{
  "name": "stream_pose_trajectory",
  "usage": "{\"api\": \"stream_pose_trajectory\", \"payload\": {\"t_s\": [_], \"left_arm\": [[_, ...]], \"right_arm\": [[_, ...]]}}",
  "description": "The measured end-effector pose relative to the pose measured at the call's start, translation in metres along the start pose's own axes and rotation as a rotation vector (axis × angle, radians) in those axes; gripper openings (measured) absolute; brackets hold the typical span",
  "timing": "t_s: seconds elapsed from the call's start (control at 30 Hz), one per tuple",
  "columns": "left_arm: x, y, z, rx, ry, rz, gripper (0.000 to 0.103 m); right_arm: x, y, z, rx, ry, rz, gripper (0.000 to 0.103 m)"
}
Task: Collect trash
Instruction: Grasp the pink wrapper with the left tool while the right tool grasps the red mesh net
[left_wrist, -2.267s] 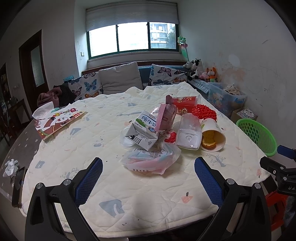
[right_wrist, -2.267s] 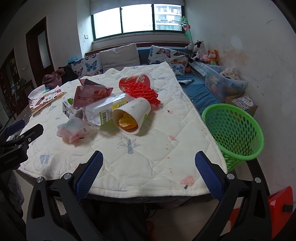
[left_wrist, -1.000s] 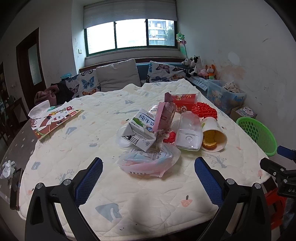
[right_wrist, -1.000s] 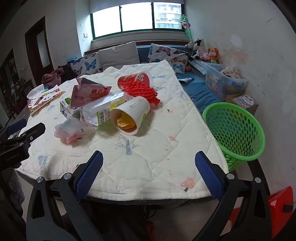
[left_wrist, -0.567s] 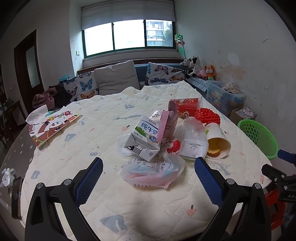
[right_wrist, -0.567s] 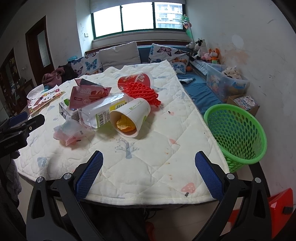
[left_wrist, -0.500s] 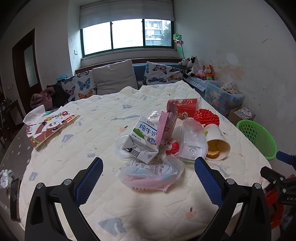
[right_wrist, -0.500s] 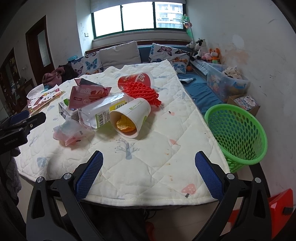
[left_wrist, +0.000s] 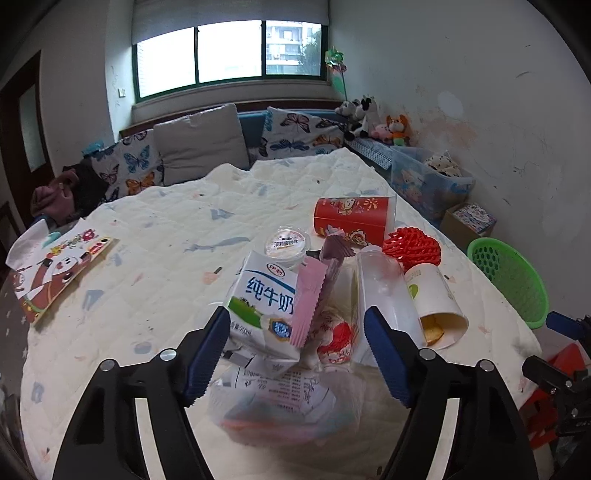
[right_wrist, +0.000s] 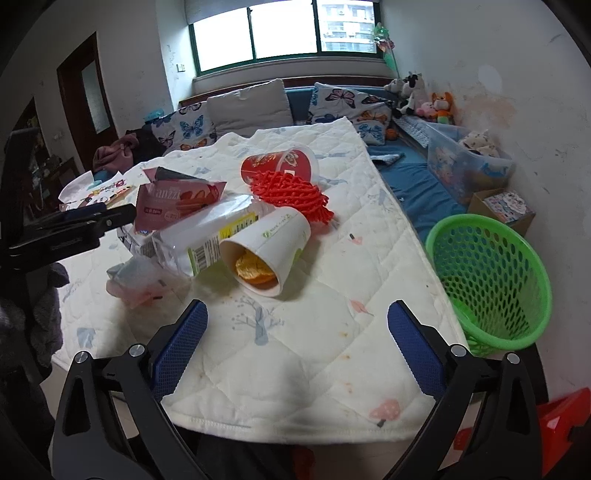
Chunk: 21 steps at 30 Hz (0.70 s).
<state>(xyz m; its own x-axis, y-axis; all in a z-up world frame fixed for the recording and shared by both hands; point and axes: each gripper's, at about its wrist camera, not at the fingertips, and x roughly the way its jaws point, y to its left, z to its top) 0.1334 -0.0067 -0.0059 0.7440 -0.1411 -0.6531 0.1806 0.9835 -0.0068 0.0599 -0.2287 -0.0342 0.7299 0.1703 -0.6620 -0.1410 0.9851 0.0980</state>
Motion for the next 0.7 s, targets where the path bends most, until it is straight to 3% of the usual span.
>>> {"api": "stream_pose_trajectory", "payload": {"t_s": [0.3,0.47,0.7], "left_arm": [[0.03,0.0,0.01,0.04,0.047,-0.048,0.061],[0.043,0.002,0.012,0.042,0.073,-0.068,0.049],[0.049,0.003,0.015,0.047,0.077,-0.093,0.027]], "right_arm": [[0.035,-0.019,0.046,0.023,0.041,0.093,0.087],[0.064,-0.031,0.072,0.06,0.08,0.164,0.08],[0.106,-0.035,0.099,0.055,0.125,0.194,0.075]]}}
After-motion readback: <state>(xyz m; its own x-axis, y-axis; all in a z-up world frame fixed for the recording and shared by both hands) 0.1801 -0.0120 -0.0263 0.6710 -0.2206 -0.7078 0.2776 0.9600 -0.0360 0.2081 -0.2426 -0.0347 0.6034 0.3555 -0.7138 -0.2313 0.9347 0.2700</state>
